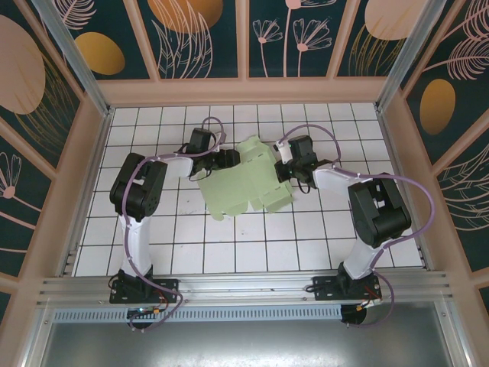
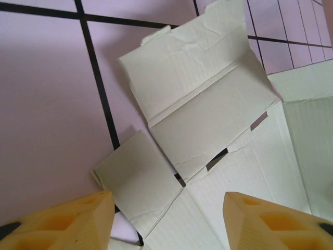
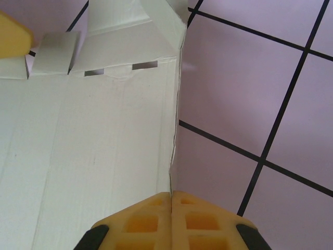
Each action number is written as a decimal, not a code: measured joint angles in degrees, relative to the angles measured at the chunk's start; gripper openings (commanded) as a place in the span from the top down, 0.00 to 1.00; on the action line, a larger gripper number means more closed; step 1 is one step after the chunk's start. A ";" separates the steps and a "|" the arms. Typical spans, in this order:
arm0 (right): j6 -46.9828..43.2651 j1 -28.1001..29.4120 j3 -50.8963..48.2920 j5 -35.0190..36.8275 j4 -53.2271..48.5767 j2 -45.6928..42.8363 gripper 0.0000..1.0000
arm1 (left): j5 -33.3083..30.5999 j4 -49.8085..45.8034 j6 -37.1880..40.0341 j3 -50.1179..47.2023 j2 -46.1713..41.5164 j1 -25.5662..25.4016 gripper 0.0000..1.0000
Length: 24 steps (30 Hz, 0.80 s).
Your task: Fold the paper box
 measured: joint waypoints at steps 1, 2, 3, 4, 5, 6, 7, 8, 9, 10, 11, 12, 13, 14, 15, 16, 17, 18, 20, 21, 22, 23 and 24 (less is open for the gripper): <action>0.17 -0.02 -0.44 -0.13 0.33 -0.24 1.00 | 0.02 0.31 -0.37 0.00 0.00 0.00 0.33; 0.33 -0.09 -1.03 -0.33 0.83 -0.59 1.00 | 0.00 1.03 -0.76 -0.31 -0.20 0.00 0.31; 0.63 -0.09 -1.49 -0.44 1.31 -0.85 1.00 | -0.22 1.64 -1.16 -0.76 -0.55 0.02 0.30; 0.79 -0.13 -2.01 -0.70 1.92 -1.18 1.00 | -0.48 2.21 -1.44 -1.53 -1.07 0.02 0.29; 1.07 -0.15 -2.62 -1.09 2.73 -1.62 1.00 | -0.79 2.56 -1.66 -2.47 -1.81 0.00 0.28; 1.14 -0.20 -3.08 -1.49 3.23 -2.01 1.00 | -0.98 2.58 -1.90 -3.17 -2.43 0.02 0.27; 1.27 -0.22 -3.65 -1.92 4.04 -2.45 1.00 | -1.09 2.60 -2.08 -3.82 -2.99 0.09 0.26; 1.29 -0.33 -4.33 -2.62 4.94 -3.08 1.00 | -1.14 2.56 -2.23 -4.24 -3.45 0.22 0.26; 1.33 -0.44 -4.87 -3.15 5.70 -3.54 1.00 | -1.25 2.54 -2.23 -4.42 -3.72 0.35 0.26; 1.36 -0.63 -5.49 -3.74 6.36 -4.07 1.00 | -1.29 2.47 -2.16 -4.42 -3.89 0.55 0.25; 1.44 -0.85 -6.03 -4.46 6.97 -4.52 1.00 | -1.33 2.27 -1.97 -4.42 -4.11 0.74 0.24; 1.44 -1.07 -6.45 -4.96 7.43 -4.85 1.00 | -1.38 1.95 -1.66 -4.44 -4.35 0.96 0.22; 1.40 -1.27 -6.78 -5.53 7.67 -5.11 1.00 | -1.60 1.25 -0.83 -4.44 -4.81 1.22 0.21; 1.22 -1.49 -7.08 -6.01 8.02 -5.33 1.00 | -1.77 0.31 0.22 -4.44 -5.44 1.64 0.20; 1.14 -1.62 -7.32 -6.38 8.33 -5.46 1.00 | -1.75 -0.50 1.03 -4.44 -6.08 2.05 0.20; 1.01 -1.88 -7.63 -7.06 8.70 -5.68 1.00 | -1.66 -1.60 2.27 -4.44 -6.91 2.67 0.19; 0.94 -2.12 -7.82 -7.61 8.85 -5.97 1.00 | -1.31 -2.82 3.72 -4.39 -7.72 3.43 0.19; 0.79 -2.36 -7.96 -8.13 8.87 -6.19 1.00 | -0.98 -4.00 5.03 -4.20 -8.35 4.17 0.19; 0.55 -2.89 -8.15 -9.16 9.16 -6.67 1.00 | 0.26 -7.48 8.66 -2.62 -9.03 5.81 0.21; 0.39 -3.06 -8.15 -9.53 9.14 -6.84 1.00 | 0.92 -9.27 10.34 -1.53 -9.01 6.43 0.21; 0.20 -3.21 -8.15 -9.88 9.22 -6.91 1.00 | 1.62 -11.34 12.33 -0.33 -9.01 7.04 0.22; -0.04 -3.30 -8.15 -10.27 9.29 -6.91 1.00 | 2.51 -13.42 14.08 0.85 -8.96 7.43 0.24; -0.11 -3.34 -8.15 -10.51 9.31 -6.93 1.00 | 3.48 -14.97 15.58 1.95 -8.90 7.61 0.25</action>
